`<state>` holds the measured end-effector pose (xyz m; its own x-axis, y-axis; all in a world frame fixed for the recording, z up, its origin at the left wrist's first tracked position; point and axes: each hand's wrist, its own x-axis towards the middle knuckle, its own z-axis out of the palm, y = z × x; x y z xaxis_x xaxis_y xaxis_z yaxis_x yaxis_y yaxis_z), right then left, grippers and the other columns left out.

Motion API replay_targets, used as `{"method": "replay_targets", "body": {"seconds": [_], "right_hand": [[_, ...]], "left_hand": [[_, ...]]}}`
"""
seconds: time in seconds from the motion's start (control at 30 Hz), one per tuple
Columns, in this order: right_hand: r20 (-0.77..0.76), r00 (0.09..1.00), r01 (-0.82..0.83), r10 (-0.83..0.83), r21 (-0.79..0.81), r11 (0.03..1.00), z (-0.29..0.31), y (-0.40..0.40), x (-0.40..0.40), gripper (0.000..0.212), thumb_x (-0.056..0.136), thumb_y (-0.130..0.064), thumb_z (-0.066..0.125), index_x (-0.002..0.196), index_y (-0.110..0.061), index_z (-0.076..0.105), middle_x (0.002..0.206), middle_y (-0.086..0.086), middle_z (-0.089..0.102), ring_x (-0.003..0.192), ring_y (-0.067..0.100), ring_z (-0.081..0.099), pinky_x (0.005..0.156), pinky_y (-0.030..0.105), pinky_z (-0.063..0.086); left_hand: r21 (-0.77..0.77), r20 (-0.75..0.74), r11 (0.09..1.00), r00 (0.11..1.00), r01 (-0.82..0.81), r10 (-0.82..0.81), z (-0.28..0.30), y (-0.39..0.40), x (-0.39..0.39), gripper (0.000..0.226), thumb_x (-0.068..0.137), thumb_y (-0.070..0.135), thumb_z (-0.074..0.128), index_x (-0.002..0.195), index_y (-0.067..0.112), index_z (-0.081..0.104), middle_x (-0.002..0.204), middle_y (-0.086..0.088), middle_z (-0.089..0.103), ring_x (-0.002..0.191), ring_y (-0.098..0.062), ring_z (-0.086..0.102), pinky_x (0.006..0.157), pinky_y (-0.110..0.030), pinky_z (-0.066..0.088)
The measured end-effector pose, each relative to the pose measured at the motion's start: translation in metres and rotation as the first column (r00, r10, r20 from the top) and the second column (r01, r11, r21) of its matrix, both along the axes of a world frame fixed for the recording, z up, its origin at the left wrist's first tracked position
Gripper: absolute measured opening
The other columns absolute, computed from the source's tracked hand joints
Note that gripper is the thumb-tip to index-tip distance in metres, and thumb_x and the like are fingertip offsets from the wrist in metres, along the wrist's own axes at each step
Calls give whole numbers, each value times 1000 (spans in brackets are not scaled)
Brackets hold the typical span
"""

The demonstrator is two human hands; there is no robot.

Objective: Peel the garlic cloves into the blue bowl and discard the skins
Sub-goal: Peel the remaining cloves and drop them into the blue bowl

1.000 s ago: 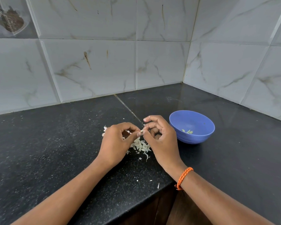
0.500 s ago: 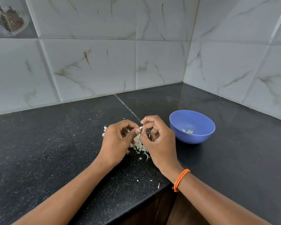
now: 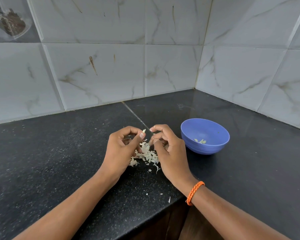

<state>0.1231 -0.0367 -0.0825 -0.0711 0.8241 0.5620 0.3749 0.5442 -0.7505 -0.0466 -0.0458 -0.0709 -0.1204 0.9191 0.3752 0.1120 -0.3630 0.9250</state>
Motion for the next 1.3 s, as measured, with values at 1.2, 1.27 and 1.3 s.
{"method": "replay_targets", "body": {"seconds": [1.2,1.27,1.3], "right_hand": [[-230,961,-169,156,-41,985,8,5,7,59,91,6,76,138,-26,58,117,1,60,94,21,77,84,37,64],[-277,947,-183,163,-50,982,8,6,8,60,91,4,77,138,-27,57,118,3,60,93,22,78,86,33,63],[-293,941,-190,167,-52,980,8,6,8,60,91,4,77,138,-27,57,119,3,61,94,22,78,86,32,62]], "left_hand": [[97,-477,990,869,-101,135,0,-3,0,15,96,25,82,85,33,75,54,12,67,45,-12,63,63,-29,56],[48,-398,996,914,-71,85,-1,-2,-1,12,96,26,82,86,31,77,52,0,68,46,-22,66,61,-28,55],[24,-351,998,934,-56,61,-1,-2,-1,11,95,26,83,86,29,78,54,-4,69,49,-29,67,60,-29,55]]}}
